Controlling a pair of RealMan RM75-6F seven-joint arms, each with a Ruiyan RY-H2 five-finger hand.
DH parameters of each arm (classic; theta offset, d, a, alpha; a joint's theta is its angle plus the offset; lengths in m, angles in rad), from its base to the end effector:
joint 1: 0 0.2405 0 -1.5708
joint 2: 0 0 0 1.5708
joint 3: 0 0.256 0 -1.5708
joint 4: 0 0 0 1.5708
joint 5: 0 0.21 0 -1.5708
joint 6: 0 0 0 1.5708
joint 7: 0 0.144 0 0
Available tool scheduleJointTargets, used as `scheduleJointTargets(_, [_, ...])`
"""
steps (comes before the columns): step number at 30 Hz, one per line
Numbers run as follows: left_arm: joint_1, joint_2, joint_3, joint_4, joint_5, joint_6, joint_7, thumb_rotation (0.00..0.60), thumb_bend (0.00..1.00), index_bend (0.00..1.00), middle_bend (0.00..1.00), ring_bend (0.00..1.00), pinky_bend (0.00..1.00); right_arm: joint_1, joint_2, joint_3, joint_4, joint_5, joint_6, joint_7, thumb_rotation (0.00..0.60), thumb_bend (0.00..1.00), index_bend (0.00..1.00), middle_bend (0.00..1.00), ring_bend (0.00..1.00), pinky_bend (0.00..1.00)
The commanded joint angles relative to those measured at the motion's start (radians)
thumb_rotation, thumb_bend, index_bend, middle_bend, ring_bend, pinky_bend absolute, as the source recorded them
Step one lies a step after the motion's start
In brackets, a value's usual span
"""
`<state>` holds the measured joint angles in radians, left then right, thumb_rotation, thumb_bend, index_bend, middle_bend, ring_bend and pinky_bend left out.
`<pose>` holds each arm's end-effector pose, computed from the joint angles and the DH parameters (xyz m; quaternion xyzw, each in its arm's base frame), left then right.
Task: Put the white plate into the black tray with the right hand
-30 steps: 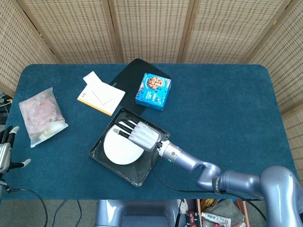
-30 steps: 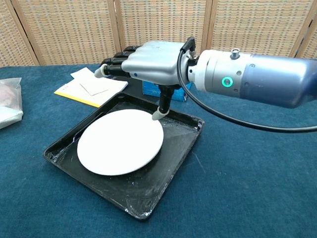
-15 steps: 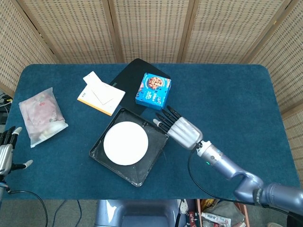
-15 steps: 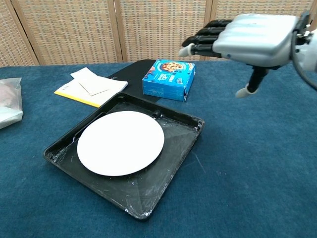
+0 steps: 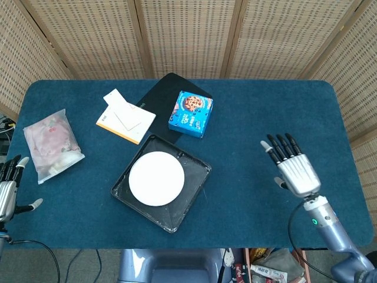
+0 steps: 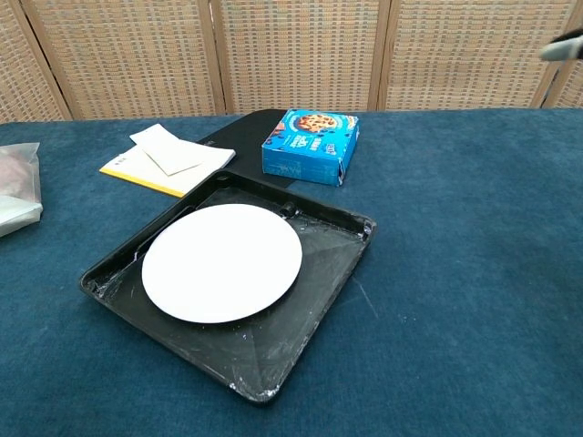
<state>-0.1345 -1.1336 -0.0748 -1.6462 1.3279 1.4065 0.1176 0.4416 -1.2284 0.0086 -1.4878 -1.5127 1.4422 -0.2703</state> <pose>-0.3180 0.1995 0.1525 -0.5772 -0.4108 -0.3390 0.6190 -0.2479 -0.2771 0.1229 0.7102 -0.1951 0.3856 0.5557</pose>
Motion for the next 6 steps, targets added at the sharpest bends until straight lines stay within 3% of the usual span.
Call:
scheduleJointTargets(1, [0.012, -0.013, 0.012, 0.018, 0.038, 0.029, -0.017, 0.600, 0.00, 0.00, 0.00, 0.00, 0.00, -0.118, -0.019, -0.023, 0.021, 0.037, 0.105, 0.074, 0.600, 0.00, 0.00, 0.00, 0.00, 0.00])
scheduleJointTargets(6, [0.018, -0.017, 0.015, 0.022, 0.054, 0.041, -0.021, 0.600, 0.00, 0.00, 0.00, 0.00, 0.00, -0.154, -0.029, -0.014, 0.029, 0.037, 0.130, 0.109, 0.600, 0.00, 0.00, 0.00, 0.00, 0.00])
